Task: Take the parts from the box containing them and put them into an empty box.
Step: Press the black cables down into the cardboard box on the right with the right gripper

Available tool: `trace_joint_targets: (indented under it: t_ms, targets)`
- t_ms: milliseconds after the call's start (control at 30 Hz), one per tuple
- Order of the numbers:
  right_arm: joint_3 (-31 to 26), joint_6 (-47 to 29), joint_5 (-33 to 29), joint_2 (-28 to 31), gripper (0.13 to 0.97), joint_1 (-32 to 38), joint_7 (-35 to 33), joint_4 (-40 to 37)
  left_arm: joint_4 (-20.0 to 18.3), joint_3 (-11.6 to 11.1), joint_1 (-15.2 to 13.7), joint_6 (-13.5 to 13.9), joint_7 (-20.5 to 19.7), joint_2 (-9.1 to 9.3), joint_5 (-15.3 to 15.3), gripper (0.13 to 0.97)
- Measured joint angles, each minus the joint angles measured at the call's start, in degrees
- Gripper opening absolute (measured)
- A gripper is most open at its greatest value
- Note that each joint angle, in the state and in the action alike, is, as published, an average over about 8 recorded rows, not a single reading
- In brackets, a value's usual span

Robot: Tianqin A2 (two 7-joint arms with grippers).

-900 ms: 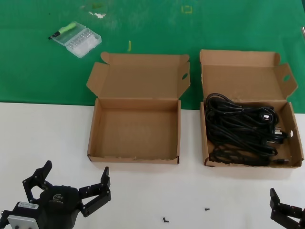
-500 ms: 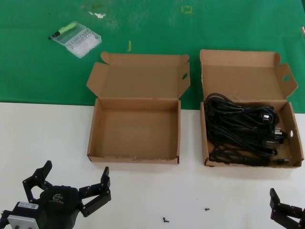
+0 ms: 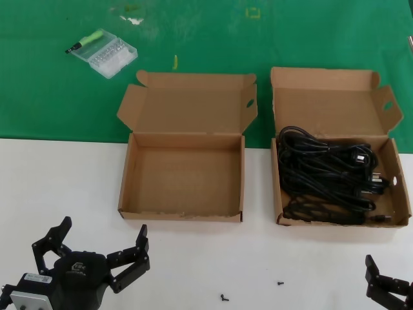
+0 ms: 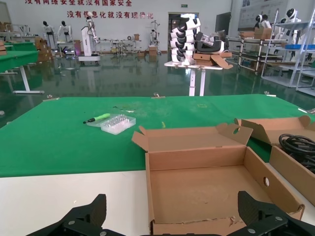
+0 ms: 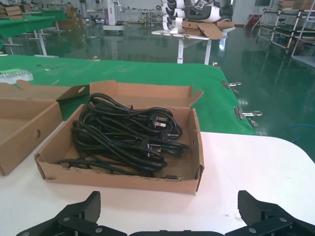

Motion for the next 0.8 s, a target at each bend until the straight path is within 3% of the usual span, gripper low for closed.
trace_joint_targets:
  t_ms: [200, 467, 600, 800]
  targets:
    - [0.0, 0.0, 0.0, 0.0, 0.966, 0.0, 0.0, 0.0, 0.0, 0.0, 0.0, 0.0, 0.0, 0.0, 0.0, 0.928]
    - [0.3, -1.3, -0.1, -0.2, 0.966, 0.2, -0.6, -0.2, 0.0, 0.0, 0.0, 0.0, 0.0, 0.0, 0.0, 0.824]
    - [0.5, -3.7, 0.0, 0.7, 0.966, 0.5, -1.2, -0.4, 0.0, 0.0, 0.0, 0.0, 0.0, 0.0, 0.0, 0.824]
    - [-0.2, -9.0, -0.3, 5.9, 0.966, 2.1, -1.6, 0.3, 0.0, 0.0, 0.0, 0.0, 0.0, 0.0, 0.0, 0.696]
